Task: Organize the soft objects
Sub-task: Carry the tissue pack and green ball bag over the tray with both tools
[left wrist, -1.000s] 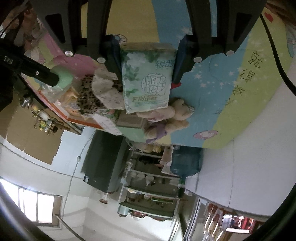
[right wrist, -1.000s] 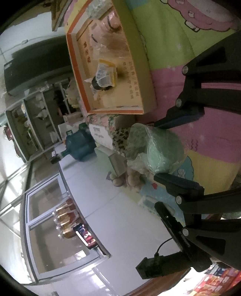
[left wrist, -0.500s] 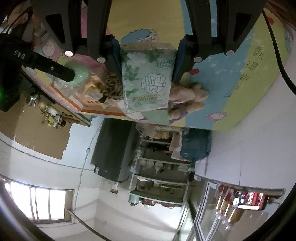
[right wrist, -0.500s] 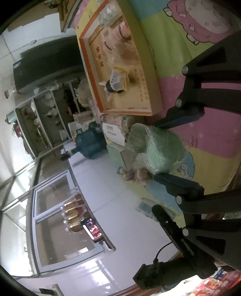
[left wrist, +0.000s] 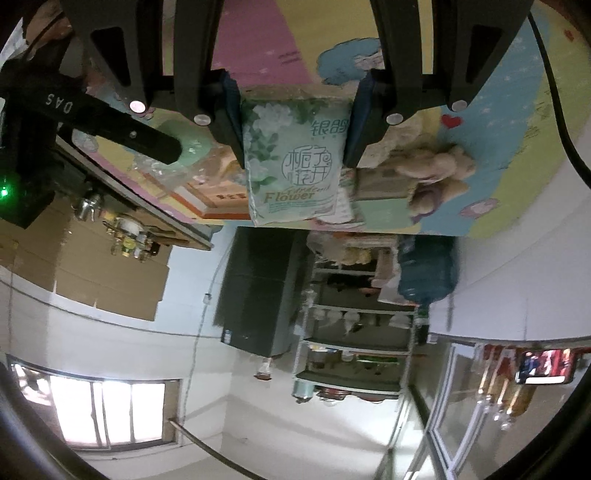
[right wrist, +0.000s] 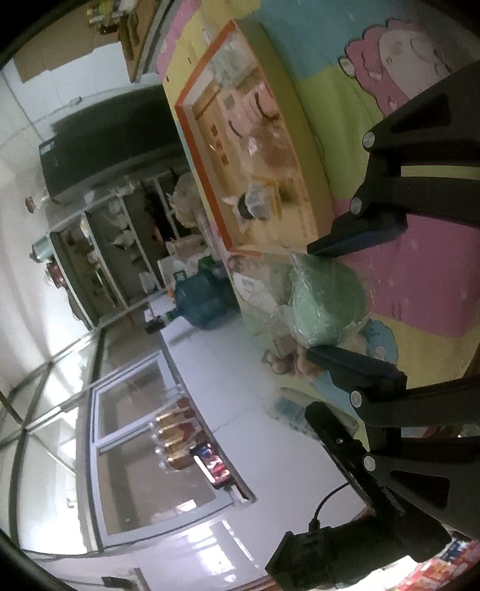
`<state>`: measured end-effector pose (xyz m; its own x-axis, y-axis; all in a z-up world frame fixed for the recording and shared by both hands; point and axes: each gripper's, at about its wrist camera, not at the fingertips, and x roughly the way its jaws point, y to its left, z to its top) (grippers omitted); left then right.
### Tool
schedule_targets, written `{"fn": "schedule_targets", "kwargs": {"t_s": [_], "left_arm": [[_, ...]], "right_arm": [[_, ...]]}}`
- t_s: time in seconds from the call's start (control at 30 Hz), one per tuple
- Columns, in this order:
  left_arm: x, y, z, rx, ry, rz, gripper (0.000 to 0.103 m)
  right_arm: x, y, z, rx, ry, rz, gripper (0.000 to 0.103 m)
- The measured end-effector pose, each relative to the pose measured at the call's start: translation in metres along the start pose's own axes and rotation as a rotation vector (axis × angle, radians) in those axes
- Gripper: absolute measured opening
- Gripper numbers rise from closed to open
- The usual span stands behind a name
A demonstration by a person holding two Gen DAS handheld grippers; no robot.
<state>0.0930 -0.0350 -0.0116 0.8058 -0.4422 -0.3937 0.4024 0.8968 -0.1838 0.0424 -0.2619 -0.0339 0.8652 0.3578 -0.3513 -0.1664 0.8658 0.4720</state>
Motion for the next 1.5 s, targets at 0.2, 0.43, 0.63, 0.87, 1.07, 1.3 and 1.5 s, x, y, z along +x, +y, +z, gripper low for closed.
{"fn": "schedule_targets", "kwargs": {"t_s": [0.2, 0.43, 0.63, 0.87, 1.07, 1.3, 1.5], "left_arm": [[0.015, -0.026, 0.005, 0.024, 0.003, -0.049, 0.049], [0.032, -0.045, 0.009, 0.047, 0.017, -0.088, 0.049], [0.048, -0.06, 0.013, 0.063, 0.028, -0.112, 0.049], [0.071, -0.085, 0.021, 0.095, 0.036, -0.14, 0.049], [0.094, -0.097, 0.025, 0.107, 0.048, -0.159, 0.049], [0.126, -0.103, 0.032, 0.105, 0.068, -0.158, 0.049], [0.155, -0.106, 0.043, 0.091, 0.086, -0.157, 0.049]], "right_arm": [[-0.014, -0.018, 0.007, 0.021, -0.036, -0.037, 0.051], [-0.03, -0.044, 0.017, 0.053, -0.076, -0.083, 0.051], [-0.041, -0.062, 0.024, 0.074, -0.106, -0.121, 0.051], [-0.048, -0.079, 0.033, 0.09, -0.13, -0.163, 0.051], [-0.048, -0.092, 0.041, 0.096, -0.148, -0.203, 0.051], [-0.038, -0.114, 0.058, 0.106, -0.153, -0.237, 0.051], [-0.024, -0.136, 0.079, 0.115, -0.146, -0.252, 0.051]]}}
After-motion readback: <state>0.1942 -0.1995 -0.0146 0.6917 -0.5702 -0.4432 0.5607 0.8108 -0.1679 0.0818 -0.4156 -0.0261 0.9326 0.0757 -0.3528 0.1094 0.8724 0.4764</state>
